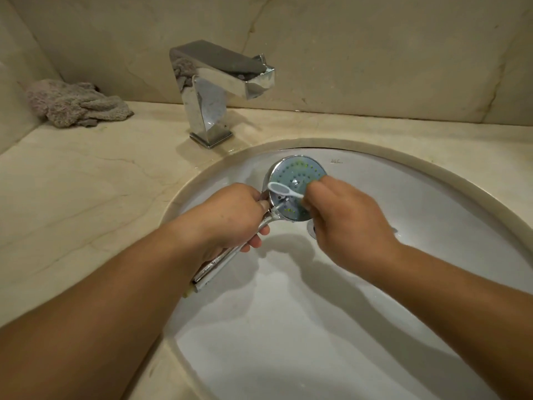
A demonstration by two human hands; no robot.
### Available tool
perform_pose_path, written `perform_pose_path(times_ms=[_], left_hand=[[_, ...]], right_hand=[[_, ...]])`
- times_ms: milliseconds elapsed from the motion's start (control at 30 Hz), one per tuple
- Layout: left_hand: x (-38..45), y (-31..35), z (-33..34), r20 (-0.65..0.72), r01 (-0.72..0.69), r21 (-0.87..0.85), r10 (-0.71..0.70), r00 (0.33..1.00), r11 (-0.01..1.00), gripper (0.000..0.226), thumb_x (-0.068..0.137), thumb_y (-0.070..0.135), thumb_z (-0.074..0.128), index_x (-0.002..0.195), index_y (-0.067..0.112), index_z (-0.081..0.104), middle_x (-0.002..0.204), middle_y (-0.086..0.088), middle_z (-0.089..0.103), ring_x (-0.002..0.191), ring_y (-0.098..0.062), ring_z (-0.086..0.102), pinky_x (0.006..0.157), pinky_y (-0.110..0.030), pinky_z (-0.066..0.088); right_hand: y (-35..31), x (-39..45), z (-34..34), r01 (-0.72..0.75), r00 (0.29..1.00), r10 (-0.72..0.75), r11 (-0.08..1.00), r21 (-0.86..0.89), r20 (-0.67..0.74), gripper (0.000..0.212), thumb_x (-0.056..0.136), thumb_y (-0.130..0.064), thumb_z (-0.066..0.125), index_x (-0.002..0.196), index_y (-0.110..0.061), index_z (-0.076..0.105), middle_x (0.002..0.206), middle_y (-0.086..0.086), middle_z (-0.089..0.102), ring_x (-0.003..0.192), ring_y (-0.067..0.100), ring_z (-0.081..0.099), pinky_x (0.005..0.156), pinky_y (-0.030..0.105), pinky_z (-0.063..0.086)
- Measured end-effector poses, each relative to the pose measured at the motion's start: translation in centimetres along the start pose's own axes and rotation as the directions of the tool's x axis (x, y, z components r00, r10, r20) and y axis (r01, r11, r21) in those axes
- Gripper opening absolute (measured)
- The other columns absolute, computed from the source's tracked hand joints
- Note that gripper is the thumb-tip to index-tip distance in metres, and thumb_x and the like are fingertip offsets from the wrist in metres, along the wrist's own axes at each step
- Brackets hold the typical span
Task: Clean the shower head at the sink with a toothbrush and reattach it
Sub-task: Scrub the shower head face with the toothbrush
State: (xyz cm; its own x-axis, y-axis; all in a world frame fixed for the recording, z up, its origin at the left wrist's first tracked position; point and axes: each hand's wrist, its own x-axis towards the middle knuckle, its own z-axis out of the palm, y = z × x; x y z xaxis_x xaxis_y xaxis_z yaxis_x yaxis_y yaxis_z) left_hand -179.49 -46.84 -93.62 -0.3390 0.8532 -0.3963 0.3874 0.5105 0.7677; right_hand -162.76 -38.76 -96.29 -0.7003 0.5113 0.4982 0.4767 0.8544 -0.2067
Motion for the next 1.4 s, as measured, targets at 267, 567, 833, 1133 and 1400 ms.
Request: perform_pose_path(times_ms=[267,567,833,1133,1400], left_hand=[[0.0,0.0,0.0,0.004,-0.004,-0.011,0.004,1.0,1.0,0.031,0.11,0.018,0.041,0.093,0.006,0.064,0.079,-0.009,0.068,0.051,-0.015,0.059,0.046,-0.025,0.048],[-0.1,0.0,-0.1,-0.007,0.002,-0.054,-0.003,1.0,0.999,0.03,0.109,0.016,0.04,0.096,0.003,0.065,0.079,-0.011,0.068,0.052,-0.018,0.058,0.046,-0.026,0.047],[-0.2,0.1,-0.3,-0.006,0.033,-0.127,-0.034,0.999,0.991,0.029,0.109,0.016,0.041,0.095,0.004,0.063,0.08,-0.014,0.068,0.052,-0.019,0.058,0.046,-0.027,0.047],[-0.3,0.2,-0.6,-0.024,0.065,-0.198,-0.071,0.997,0.978,0.027,0.11,0.018,0.04,0.1,0.007,0.062,0.079,-0.013,0.069,0.052,-0.02,0.057,0.052,-0.03,0.048],[-0.7,0.1,-0.8,-0.038,0.035,-0.204,-0.043,0.998,0.978,0.027,0.111,0.017,0.038,0.102,0.008,0.061,0.079,-0.013,0.068,0.051,-0.019,0.057,0.051,-0.03,0.048]], right_hand=[[0.4,-0.5,0.1,0.002,1.0,-0.002,1.0,0.024,0.003,0.011,0.08,-0.006,0.053,0.082,-0.015,0.047,0.078,0.005,0.052,0.064,0.031,0.047,0.05,0.033,0.039],[0.5,-0.5,0.1,-0.059,0.998,0.059,0.996,0.06,0.006,0.007,0.084,-0.01,0.048,0.082,-0.016,0.047,0.078,0.005,0.052,0.063,0.031,0.048,0.051,0.033,0.04],[1.2,-1.1,0.0,-0.041,0.999,0.042,0.998,0.049,-0.027,0.011,0.085,-0.014,0.042,0.081,-0.009,0.051,0.076,0.008,0.052,0.061,0.032,0.047,0.047,0.038,0.044],[2.5,-1.1,-0.6,-0.086,0.99,0.09,0.996,0.035,-0.111,0.02,0.089,-0.02,0.039,0.081,-0.006,0.051,0.076,0.008,0.051,0.06,0.033,0.045,0.048,0.041,0.044],[2.3,-1.4,-0.6,-0.106,0.987,0.111,0.993,0.043,-0.12,0.006,0.086,-0.009,0.048,0.081,-0.007,0.05,0.076,0.008,0.05,0.06,0.033,0.044,0.048,0.043,0.045]])
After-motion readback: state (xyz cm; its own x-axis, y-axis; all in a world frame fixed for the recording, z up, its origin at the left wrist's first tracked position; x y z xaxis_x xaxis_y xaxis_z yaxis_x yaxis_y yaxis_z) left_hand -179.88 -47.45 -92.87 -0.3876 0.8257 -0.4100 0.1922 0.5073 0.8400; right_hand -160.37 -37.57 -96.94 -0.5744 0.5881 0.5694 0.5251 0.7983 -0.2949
